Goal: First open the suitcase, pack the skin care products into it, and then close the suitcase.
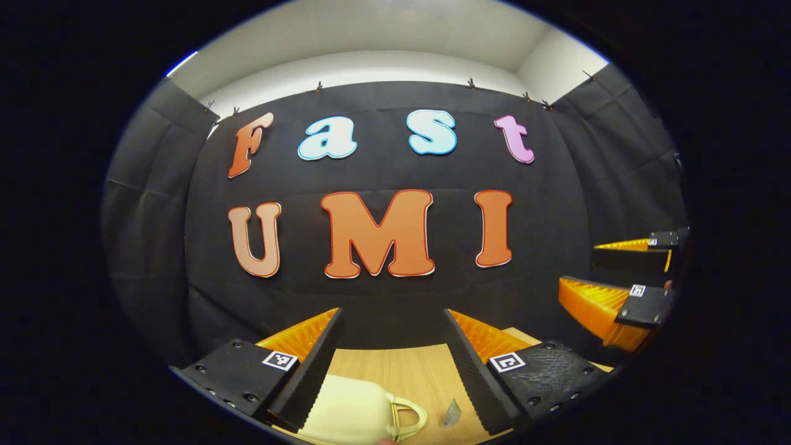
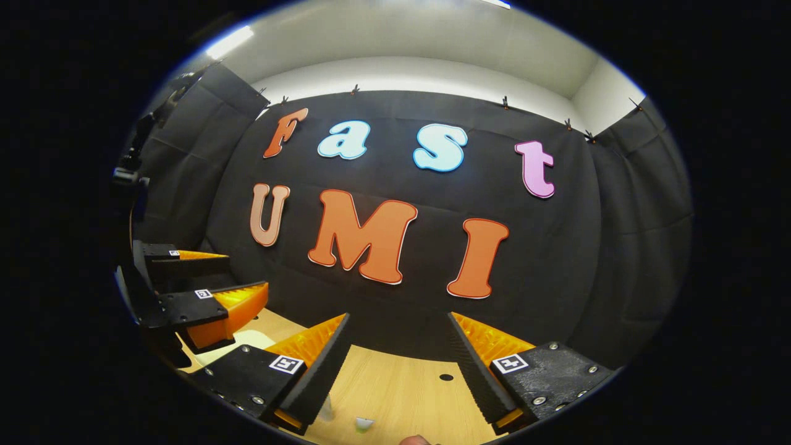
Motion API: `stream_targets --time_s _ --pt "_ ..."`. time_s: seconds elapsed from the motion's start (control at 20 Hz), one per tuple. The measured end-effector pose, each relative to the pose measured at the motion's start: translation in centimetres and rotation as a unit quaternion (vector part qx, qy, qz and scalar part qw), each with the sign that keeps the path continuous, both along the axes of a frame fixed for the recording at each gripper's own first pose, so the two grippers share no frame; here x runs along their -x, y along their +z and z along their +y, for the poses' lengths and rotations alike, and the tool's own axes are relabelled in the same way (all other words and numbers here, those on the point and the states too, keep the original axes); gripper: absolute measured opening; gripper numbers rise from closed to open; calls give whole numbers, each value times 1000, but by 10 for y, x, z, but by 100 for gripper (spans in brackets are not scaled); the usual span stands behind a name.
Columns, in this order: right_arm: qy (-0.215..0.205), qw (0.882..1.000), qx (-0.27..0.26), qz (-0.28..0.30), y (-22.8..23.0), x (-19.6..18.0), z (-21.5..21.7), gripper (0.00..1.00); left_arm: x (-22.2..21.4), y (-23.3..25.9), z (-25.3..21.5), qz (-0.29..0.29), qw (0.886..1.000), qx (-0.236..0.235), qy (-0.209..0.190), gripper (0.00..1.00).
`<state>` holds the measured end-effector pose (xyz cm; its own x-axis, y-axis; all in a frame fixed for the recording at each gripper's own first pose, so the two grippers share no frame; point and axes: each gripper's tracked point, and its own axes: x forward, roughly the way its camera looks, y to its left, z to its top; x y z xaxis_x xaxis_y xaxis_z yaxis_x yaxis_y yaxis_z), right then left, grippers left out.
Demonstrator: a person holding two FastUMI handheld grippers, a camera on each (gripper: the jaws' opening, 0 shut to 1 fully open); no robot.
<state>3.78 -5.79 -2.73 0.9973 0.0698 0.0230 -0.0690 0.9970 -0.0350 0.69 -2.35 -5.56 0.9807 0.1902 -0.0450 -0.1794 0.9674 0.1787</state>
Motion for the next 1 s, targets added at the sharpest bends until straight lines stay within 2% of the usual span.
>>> stream_targets --time_s 0.2,0.4,0.6,0.65,0.7,0.75,0.8,0.95,1.0 --pt "-10 1000 4 3 -10 -9 -22 95 -5 -44 0 47 998 -46 0 98" --pt "-26 1000 11 8 -22 -17 -45 95 -5 -101 -7 107 990 -95 -14 100" --pt "-40 999 6 28 -41 -27 -69 96 0 -172 -11 183 970 -152 -40 98" --pt "-43 999 6 28 -43 -28 -73 92 1 -185 -11 195 965 -167 -45 98" --pt "-45 999 7 28 -45 -29 -78 95 1 -196 -10 206 960 -181 -49 98" --pt "-47 998 10 28 -46 -30 -82 92 1 -208 -10 220 955 -191 -54 98" --pt "-48 998 13 30 -49 -34 -86 95 2 -224 -10 238 949 -198 -55 100" --pt "-46 998 16 32 -53 -38 -92 95 1 -254 -1 269 937 -220 -47 98" --pt "-47 998 19 31 -53 -39 -94 95 2 -262 0 277 932 -229 -48 94"
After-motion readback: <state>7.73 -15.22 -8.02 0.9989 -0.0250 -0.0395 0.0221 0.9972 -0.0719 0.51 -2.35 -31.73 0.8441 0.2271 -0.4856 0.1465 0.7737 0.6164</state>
